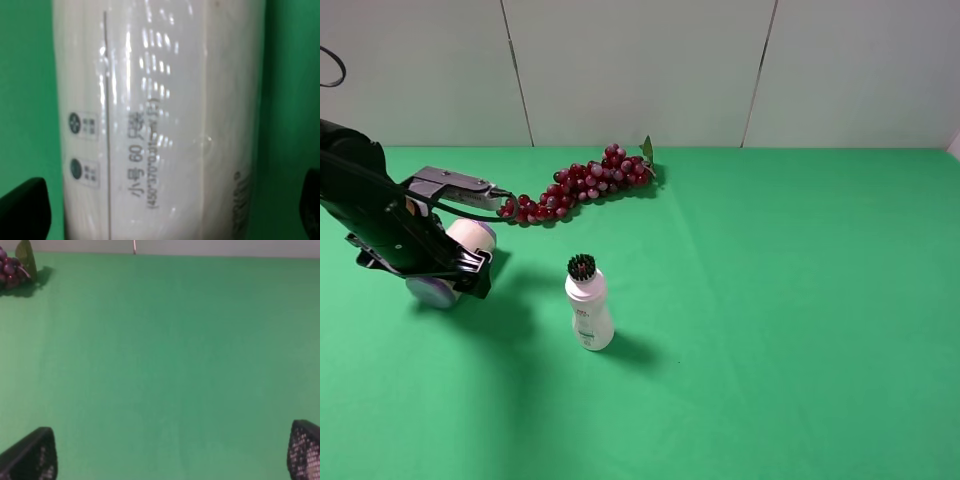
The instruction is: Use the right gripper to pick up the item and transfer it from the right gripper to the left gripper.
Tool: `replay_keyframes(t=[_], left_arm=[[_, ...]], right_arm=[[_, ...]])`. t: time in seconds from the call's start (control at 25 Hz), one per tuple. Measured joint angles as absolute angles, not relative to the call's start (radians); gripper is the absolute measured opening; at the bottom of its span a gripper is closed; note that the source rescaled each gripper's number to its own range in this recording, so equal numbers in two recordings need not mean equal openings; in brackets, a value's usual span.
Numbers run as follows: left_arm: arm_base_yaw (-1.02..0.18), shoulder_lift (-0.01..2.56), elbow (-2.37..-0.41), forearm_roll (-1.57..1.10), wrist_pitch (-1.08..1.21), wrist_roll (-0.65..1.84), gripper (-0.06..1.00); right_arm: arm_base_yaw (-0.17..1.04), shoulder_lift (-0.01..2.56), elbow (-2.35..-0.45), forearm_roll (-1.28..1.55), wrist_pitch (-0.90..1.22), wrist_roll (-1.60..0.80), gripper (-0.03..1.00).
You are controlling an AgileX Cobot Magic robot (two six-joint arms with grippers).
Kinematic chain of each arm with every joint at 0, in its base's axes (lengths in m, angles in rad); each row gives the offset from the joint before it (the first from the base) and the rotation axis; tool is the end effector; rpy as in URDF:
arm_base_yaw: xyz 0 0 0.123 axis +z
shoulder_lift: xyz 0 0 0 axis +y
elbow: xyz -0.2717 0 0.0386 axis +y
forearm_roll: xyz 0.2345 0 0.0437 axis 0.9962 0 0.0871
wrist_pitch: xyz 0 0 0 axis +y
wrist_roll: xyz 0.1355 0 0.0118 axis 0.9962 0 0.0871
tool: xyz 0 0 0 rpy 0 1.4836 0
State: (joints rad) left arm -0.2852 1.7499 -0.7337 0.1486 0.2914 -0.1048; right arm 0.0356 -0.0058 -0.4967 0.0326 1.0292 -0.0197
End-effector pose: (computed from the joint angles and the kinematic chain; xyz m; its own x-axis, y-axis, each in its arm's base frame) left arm 0.2838 -0.0772 0.0796 -0.8896 0.3000 -0.3444 0.3006 0.9523 0.0529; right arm 0.0354 0.0051 0.2534 -0.4248 -0.0180 -0.9051 -0.0621 0.9980 0.0093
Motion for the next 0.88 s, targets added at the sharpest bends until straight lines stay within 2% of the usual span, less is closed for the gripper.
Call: replay_keyframes(t=[0.36, 0.6, 0.88], left_arm=[[-0.285, 1.672, -0.788, 0.144, 0.456, -0.109, 1.00], [-0.285, 1.493, -0.795, 0.144, 0.570, -0.113, 1.00], [-0.285, 1.204, -0.806, 0.143, 0.821, -0.113, 1.00]], right_arm=[[0.036, -0.006, -0.497, 0.033, 1.029, -0.020, 1.00], [0.036, -0.006, -0.497, 0.033, 1.029, -0.020, 1.00], [0.036, -0.006, -0.497, 0.033, 1.029, -0.020, 1.00]])
